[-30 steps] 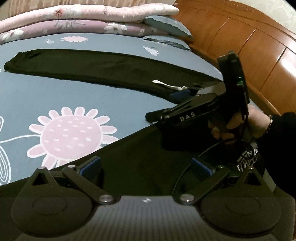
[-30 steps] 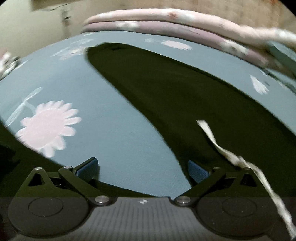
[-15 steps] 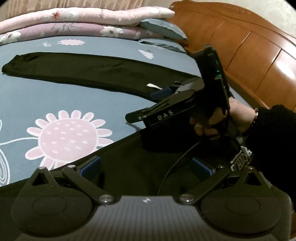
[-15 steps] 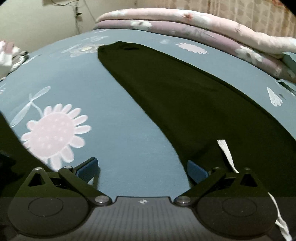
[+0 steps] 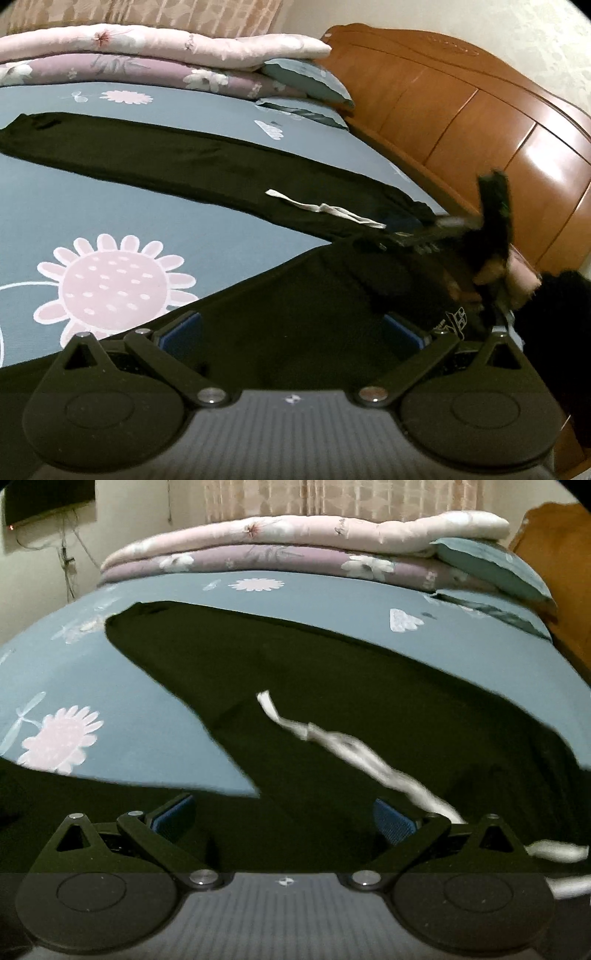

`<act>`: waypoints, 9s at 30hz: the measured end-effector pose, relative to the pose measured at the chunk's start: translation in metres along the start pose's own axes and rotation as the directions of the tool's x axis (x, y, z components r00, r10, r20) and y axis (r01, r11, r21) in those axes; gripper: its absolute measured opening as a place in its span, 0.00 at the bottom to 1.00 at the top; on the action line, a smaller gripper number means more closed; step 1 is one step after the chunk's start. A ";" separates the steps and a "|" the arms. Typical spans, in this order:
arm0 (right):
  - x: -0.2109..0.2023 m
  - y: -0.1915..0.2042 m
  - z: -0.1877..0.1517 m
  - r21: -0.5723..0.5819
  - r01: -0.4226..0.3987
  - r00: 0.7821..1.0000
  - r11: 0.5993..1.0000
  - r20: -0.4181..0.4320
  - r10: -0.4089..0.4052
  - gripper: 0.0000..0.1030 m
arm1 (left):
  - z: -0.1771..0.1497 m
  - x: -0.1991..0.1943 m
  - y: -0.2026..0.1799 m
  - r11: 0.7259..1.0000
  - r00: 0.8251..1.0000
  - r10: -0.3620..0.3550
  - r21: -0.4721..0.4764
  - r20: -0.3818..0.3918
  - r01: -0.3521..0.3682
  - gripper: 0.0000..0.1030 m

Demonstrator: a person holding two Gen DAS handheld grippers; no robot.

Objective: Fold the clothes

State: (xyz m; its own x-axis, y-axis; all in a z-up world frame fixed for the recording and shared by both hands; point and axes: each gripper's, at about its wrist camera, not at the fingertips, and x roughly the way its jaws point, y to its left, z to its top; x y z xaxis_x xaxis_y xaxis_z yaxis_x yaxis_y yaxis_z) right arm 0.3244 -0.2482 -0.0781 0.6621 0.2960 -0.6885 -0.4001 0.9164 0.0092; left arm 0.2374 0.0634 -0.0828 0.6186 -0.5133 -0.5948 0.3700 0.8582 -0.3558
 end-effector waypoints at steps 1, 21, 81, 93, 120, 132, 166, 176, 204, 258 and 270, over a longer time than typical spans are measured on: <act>-0.003 0.002 -0.007 -0.016 -0.001 1.000 1.000 0.004 0.001 1.00 | 0.000 0.002 0.001 1.000 1.000 0.011 -0.001 -0.005 -0.011 0.99; 0.023 0.049 -0.016 -0.096 -0.065 0.998 0.993 0.003 0.066 1.00 | 0.001 0.020 0.013 0.995 0.995 0.086 -0.037 -0.052 -0.088 0.99; -0.090 0.208 -0.119 -0.090 -0.050 0.999 0.995 0.002 0.050 1.00 | -0.025 -0.046 0.033 0.973 0.973 0.229 -0.008 -0.002 -0.229 0.99; -0.094 0.215 -0.109 -0.098 -0.078 0.995 0.992 0.049 0.083 1.00 | -0.029 -0.057 0.038 0.972 0.972 0.233 -0.021 0.013 -0.232 0.99; -0.107 0.166 -0.124 0.094 0.035 0.997 0.995 0.061 -0.041 1.00 | -0.035 -0.032 0.014 0.972 0.972 0.233 0.055 -0.044 -0.230 0.99; -0.129 0.101 -0.133 0.284 0.095 0.993 0.954 0.041 -0.111 1.00 | -0.015 0.021 -0.040 0.985 0.989 0.123 0.132 -0.084 -0.111 0.99; 0.004 0.034 0.042 -0.256 0.240 0.970 0.937 0.034 -0.239 0.40 | 0.011 0.075 -0.028 0.990 0.984 0.115 0.101 -0.135 -0.102 0.99; 0.073 0.018 0.069 -0.431 0.114 0.987 0.895 -0.050 -0.150 0.38 | 0.012 0.086 -0.027 0.989 0.984 0.098 0.126 -0.149 -0.079 0.99; -0.052 0.056 -0.005 -0.504 -0.067 0.990 0.861 -0.140 -0.005 0.17 | 0.011 0.087 -0.027 0.989 0.985 0.101 0.123 -0.140 -0.084 0.99; -0.007 -0.081 -0.007 0.059 0.323 0.940 0.945 -0.134 -0.313 0.45 | 0.005 0.068 -0.038 0.987 0.989 0.069 0.155 -0.128 -0.049 0.99; -0.068 -0.063 -0.043 0.050 0.328 0.943 0.944 -0.076 -0.324 0.53 | 0.003 0.066 -0.039 0.985 0.989 0.075 0.165 -0.130 -0.053 0.99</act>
State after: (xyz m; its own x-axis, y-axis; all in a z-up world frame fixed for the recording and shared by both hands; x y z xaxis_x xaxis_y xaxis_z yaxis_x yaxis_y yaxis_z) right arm 0.2774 -0.3373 -0.0628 0.7059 -0.0378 -0.7073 -0.1290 0.9750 -0.1808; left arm 0.2658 -0.0039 -0.1059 0.5494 -0.4433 -0.7083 0.4459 0.8724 -0.2002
